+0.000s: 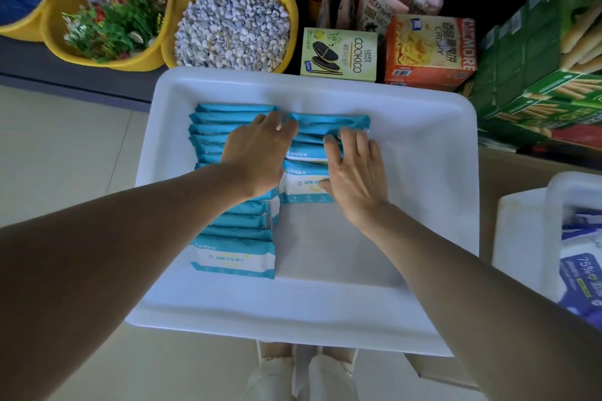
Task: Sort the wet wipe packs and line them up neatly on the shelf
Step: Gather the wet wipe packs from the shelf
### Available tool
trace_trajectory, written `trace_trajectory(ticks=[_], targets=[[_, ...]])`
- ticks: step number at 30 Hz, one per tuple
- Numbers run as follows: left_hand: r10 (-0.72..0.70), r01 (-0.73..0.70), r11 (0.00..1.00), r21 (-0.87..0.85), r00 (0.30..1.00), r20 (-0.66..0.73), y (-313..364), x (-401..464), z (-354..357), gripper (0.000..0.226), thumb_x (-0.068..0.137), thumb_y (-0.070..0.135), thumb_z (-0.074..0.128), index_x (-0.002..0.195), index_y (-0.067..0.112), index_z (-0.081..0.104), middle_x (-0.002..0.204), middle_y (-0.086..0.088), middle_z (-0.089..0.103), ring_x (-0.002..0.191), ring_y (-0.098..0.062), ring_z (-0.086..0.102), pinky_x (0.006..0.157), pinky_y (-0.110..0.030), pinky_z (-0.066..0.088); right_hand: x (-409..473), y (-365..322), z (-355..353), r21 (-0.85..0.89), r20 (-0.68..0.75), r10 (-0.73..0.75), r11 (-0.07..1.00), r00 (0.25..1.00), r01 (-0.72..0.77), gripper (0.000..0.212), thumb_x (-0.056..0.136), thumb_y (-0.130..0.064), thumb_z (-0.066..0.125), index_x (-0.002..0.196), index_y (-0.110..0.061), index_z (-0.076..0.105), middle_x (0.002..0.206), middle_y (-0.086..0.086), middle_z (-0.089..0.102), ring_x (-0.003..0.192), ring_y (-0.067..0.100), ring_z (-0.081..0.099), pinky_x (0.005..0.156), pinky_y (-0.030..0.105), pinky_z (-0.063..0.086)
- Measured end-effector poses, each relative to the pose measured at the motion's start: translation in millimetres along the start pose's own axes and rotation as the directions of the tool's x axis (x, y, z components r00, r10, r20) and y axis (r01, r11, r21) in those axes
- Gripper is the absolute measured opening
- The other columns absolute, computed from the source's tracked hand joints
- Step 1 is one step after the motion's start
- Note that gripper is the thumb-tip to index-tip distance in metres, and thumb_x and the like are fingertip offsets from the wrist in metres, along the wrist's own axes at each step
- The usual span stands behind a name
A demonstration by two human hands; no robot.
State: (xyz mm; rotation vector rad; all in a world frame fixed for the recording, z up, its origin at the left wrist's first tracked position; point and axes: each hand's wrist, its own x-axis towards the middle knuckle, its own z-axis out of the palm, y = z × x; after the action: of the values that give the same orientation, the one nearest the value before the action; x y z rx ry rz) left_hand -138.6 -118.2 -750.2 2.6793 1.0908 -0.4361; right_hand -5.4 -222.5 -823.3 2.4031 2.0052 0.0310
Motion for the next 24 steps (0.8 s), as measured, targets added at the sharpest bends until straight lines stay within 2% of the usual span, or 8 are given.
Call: trace_trajectory(ticks=[4, 8, 11, 13, 16, 20, 24], targets=[[0.013, -0.013, 1.0, -0.001, 1.0, -0.001, 2, -4, -5, 0.052, 0.086, 0.019, 0.062, 0.133, 0.018, 0.039, 0.125, -0.006, 0.047, 0.113, -0.023, 0.048, 0.074, -0.032, 0.039, -2, 3, -13, 0.039, 0.071, 0.015, 0.999, 0.997, -0.018, 0.077, 0.061, -0.041, 0.083, 0.121, -0.004, 0.051, 0.118, 0.02, 0.052, 0.107, 0.036, 0.05, 0.088, 0.043, 0.045], [0.002, -0.002, 1.0, 0.002, 0.998, 0.06, 6, -11, -24, 0.053, 0.087, 0.02, 0.06, 0.135, 0.017, 0.037, 0.126, -0.005, 0.049, 0.116, -0.024, 0.047, 0.079, -0.037, 0.043, 1, 6, -43, 0.09, 0.155, 0.016, 0.995, 0.988, -0.03, 0.069, 0.075, -0.033, 0.074, 0.13, -0.003, 0.045, 0.13, 0.021, 0.045, 0.116, 0.037, 0.044, 0.096, 0.044, 0.04], [-0.002, 0.002, 1.0, -0.002, 0.997, 0.083, 10, -21, -51, 0.051, 0.088, 0.022, 0.06, 0.133, 0.016, 0.038, 0.12, -0.005, 0.053, 0.114, -0.024, 0.05, 0.078, -0.038, 0.044, 2, 10, -79, 0.127, 0.177, 0.021, 0.991, 0.984, -0.044, 0.053, 0.075, -0.023, 0.074, 0.119, -0.002, 0.052, 0.122, 0.02, 0.049, 0.109, 0.036, 0.049, 0.089, 0.043, 0.045], [0.002, -0.001, 1.0, -0.002, 0.997, 0.078, 13, -29, -77, 0.046, 0.089, 0.025, 0.059, 0.13, 0.016, 0.04, 0.116, -0.004, 0.055, 0.111, -0.024, 0.052, 0.073, -0.035, 0.041, 3, 15, -113, 0.145, 0.171, 0.02, 0.988, 0.985, -0.045, 0.043, 0.076, -0.018, 0.073, 0.112, -0.002, 0.056, 0.114, 0.017, 0.052, 0.101, 0.034, 0.053, 0.081, 0.041, 0.046], [0.006, -0.005, 1.0, -0.019, 0.997, 0.079, 20, -41, -125, 0.039, 0.093, 0.029, 0.054, 0.128, 0.017, 0.042, 0.112, -0.004, 0.057, 0.105, -0.024, 0.054, 0.068, -0.032, 0.039, 5, 25, -173, 0.132, 0.166, 0.007, 0.991, 0.986, -0.029, 0.034, 0.085, -0.016, 0.062, 0.115, -0.003, 0.055, 0.112, 0.015, 0.054, 0.101, 0.032, 0.054, 0.082, 0.039, 0.045], [0.007, -0.006, 0.998, -0.06, 1.0, 0.018, 29, -64, -202, 0.032, 0.095, 0.031, 0.05, 0.123, 0.015, 0.046, 0.108, -0.006, 0.061, 0.099, -0.026, 0.058, 0.067, -0.032, 0.04, 5, 37, -265, 0.125, 0.119, 0.028, 0.991, 0.993, -0.042, 0.03, 0.088, -0.022, 0.06, 0.114, -0.008, 0.056, 0.11, 0.009, 0.059, 0.099, 0.028, 0.058, 0.081, 0.034, 0.046], [0.01, -0.015, 0.997, -0.073, 0.998, -0.059, 41, -93, -286, 0.027, 0.096, 0.033, 0.047, 0.119, 0.018, 0.049, 0.113, -0.005, 0.061, 0.102, -0.026, 0.058, 0.071, -0.032, 0.04, 5, 49, -362, 0.144, 0.095, 0.093, 0.984, 0.991, -0.106, 0.024, 0.093, -0.024, 0.053, 0.113, -0.012, 0.052, 0.112, 0.006, 0.059, 0.099, 0.026, 0.061, 0.076, 0.031, 0.044]])
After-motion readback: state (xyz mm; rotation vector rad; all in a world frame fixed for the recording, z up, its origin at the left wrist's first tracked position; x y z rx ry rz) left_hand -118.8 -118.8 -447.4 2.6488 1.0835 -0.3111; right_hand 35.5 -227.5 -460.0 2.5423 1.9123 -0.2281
